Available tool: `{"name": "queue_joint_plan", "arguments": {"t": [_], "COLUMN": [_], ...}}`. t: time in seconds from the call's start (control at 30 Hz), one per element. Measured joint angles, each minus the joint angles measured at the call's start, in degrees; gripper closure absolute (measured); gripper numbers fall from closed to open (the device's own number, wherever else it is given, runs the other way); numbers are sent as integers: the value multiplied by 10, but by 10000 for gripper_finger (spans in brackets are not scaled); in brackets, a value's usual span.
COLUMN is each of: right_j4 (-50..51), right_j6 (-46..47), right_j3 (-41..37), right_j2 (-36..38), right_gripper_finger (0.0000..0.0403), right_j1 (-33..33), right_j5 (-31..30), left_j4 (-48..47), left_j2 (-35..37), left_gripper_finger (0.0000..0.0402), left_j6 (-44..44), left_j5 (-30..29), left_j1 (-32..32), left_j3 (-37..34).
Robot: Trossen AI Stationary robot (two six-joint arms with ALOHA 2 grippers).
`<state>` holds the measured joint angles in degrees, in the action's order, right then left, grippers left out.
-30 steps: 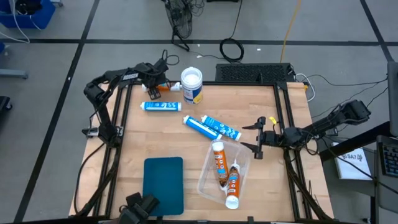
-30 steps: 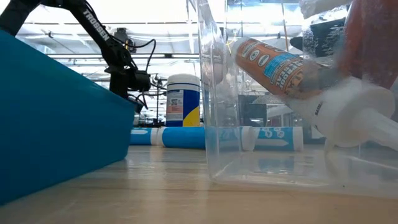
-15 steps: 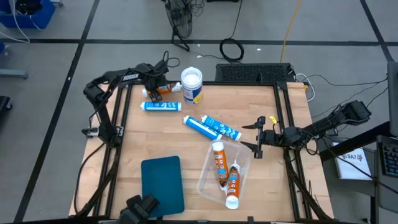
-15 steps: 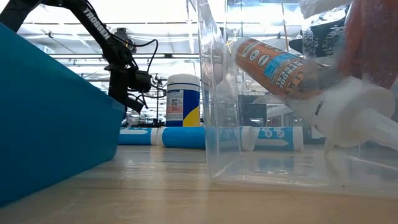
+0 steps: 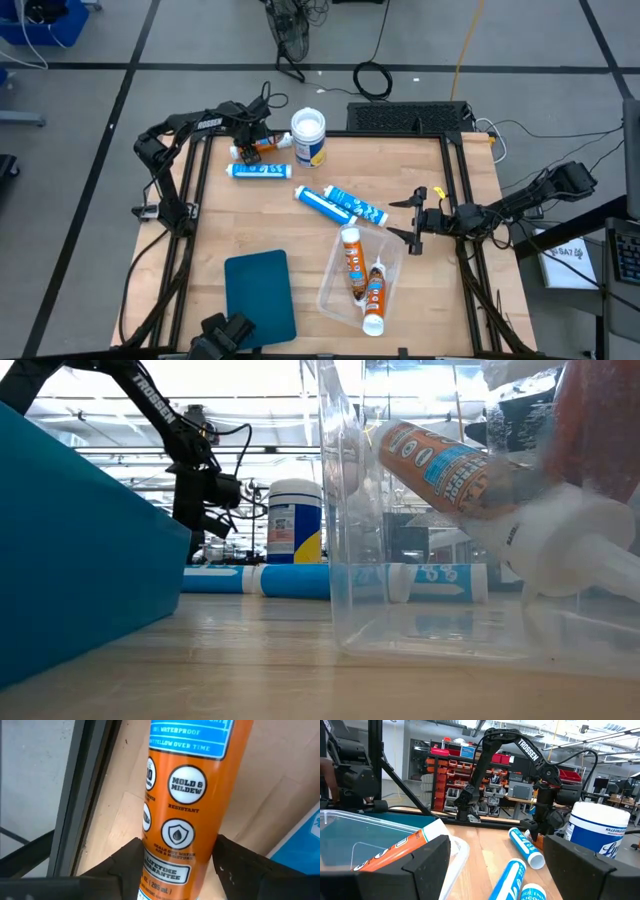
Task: Pick & place silicon tubes, Sealant and Lysol wipes
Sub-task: Put the orange sealant into the white bin
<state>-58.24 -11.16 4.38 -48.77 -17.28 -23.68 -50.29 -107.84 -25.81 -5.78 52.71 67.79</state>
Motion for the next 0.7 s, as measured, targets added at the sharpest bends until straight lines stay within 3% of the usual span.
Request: {"name": "queue_joint_plan", "arguments": {"t": [0.4,0.6,0.7], "right_j4": [-2,-2,-2], "right_j6": [1,0,2], "right_j3": [0,0,0], "right_j2": [0,0,0], "right_gripper_finger": [108,108,108], "right_j1": [0,0,0], "right_j5": [0,0,0], "left_j4": [-43,-39,-34], "left_j2": [107,166,206], "left_gripper_finger": [220,262,312], "left_j6": [21,21,24], "left_j5": [-10,-30,-28], "left_j1": [-31,-59,-68], "left_j3": [-8,-6,-6]}}
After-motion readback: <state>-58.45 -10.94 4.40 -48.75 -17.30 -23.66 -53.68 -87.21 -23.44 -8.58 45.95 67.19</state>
